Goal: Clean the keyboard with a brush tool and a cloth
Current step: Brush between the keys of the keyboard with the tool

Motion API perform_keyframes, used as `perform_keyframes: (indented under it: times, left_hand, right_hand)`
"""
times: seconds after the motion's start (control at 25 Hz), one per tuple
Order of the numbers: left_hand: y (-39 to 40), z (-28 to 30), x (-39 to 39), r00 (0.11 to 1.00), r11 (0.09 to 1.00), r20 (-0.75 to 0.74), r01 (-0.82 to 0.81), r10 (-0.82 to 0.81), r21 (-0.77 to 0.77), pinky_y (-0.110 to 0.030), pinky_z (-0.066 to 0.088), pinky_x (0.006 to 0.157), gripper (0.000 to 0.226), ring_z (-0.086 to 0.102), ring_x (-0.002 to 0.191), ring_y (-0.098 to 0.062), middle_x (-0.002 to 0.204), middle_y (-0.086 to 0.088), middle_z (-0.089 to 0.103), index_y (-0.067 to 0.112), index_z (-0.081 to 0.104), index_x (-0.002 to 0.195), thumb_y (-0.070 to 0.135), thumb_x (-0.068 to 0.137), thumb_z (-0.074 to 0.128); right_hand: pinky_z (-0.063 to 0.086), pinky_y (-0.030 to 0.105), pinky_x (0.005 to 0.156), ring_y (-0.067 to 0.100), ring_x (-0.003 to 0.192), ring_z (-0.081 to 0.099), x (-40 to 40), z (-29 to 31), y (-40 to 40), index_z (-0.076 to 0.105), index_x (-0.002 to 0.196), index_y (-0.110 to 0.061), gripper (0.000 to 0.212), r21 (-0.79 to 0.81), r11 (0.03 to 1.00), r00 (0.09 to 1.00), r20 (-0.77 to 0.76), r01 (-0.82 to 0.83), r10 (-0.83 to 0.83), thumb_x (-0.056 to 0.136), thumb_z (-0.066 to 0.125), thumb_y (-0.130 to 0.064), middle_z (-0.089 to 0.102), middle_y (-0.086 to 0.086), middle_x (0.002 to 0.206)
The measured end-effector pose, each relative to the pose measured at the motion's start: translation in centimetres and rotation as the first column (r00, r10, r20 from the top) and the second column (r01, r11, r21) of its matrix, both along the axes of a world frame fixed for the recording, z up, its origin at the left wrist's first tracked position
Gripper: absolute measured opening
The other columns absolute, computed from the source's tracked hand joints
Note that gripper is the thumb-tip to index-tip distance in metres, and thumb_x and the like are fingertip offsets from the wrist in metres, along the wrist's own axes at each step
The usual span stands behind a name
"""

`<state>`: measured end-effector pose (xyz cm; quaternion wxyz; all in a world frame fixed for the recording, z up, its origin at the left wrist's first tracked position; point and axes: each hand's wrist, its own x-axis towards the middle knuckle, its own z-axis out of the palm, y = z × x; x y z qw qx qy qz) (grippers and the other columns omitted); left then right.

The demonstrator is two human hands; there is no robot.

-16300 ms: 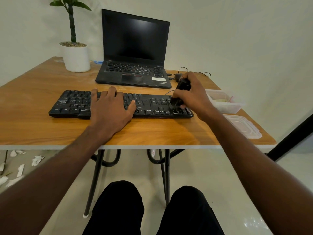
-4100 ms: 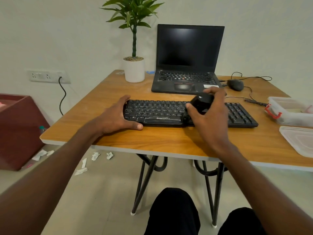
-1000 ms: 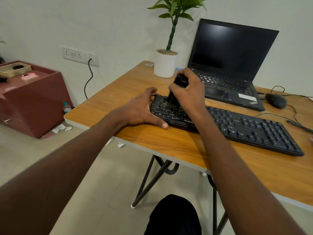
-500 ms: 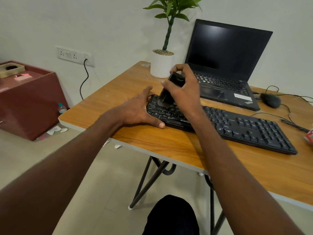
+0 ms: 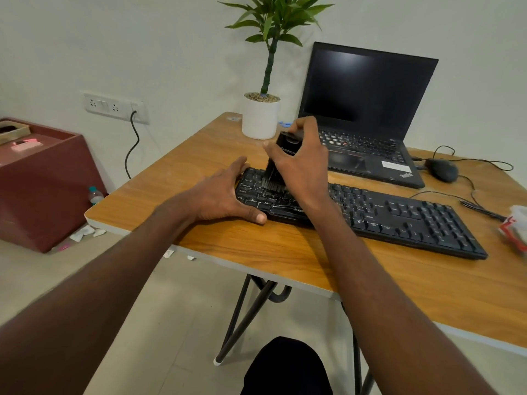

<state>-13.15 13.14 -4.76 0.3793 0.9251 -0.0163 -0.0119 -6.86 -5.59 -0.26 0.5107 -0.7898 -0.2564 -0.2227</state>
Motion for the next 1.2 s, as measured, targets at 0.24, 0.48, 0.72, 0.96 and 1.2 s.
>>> perform_keyframes:
  times: [0.24,0.48,0.72,0.96,1.2]
  left_hand:
    - [-0.1,-0.1,0.2,0.999,0.999,0.034,-0.028,0.029,-0.031,-0.054,0.036,0.123,0.158,0.039,0.15,-0.021,0.169,0.005,0.032,0.048,0.007,0.162,0.084,0.036,0.093]
    - [0.0,-0.3,0.5,0.999,0.998,0.022,-0.038,0.037,0.049,-0.058,0.031,0.124,0.157,0.036,0.152,-0.023,0.171,0.005,0.03,0.051,0.001,0.162,0.091,0.038,0.088]
    - [-0.4,0.3,-0.1,0.999,0.999,0.016,-0.04,0.04,0.0,-0.054,0.033,0.125,0.159,0.038,0.149,-0.021,0.168,0.006,0.033,0.044,0.008,0.164,0.085,0.036,0.092]
    - [-0.4,0.2,-0.1,0.998,0.998,0.032,-0.059,0.059,0.008,-0.054,0.033,0.124,0.157,0.038,0.15,-0.021,0.168,0.006,0.035,0.046,0.01,0.162,0.088,0.034,0.091]
    - [-0.3,0.2,-0.1,0.998,0.998,0.024,-0.057,0.058,-0.011,-0.054,0.036,0.123,0.159,0.038,0.15,-0.022,0.168,0.004,0.035,0.045,0.01,0.163,0.087,0.033,0.091]
  right_hand:
    - [0.063,0.027,0.081,0.009,0.099,0.068,-0.2,-0.1,-0.1,0.053,0.126,-0.029,0.048,-0.064,0.995,0.997,-0.014,-0.078,0.077,0.088,0.081,-0.038,0.068,-0.005,0.114]
    - [0.061,0.029,0.083,0.007,0.098,0.065,-0.3,-0.2,-0.1,0.057,0.126,-0.026,0.039,-0.098,0.986,0.991,-0.003,-0.132,0.133,0.091,0.073,-0.033,0.066,-0.007,0.111]
    - [0.061,0.037,0.078,0.011,0.09,0.064,0.7,0.4,-1.8,0.059,0.118,-0.032,0.037,-0.246,0.948,0.979,0.045,0.202,-0.197,0.086,0.069,-0.044,0.065,-0.009,0.102]
    - [0.06,0.041,0.081,0.02,0.097,0.066,0.2,1.0,-1.9,0.052,0.125,-0.024,0.035,-0.296,0.941,0.982,-0.037,0.166,-0.186,0.095,0.066,-0.035,0.065,-0.001,0.11]
    - [0.063,0.04,0.081,0.019,0.104,0.066,0.0,2.0,-2.5,0.054,0.125,-0.023,0.031,-0.165,0.975,0.966,-0.236,-0.147,0.105,0.097,0.068,-0.024,0.06,-0.005,0.113]
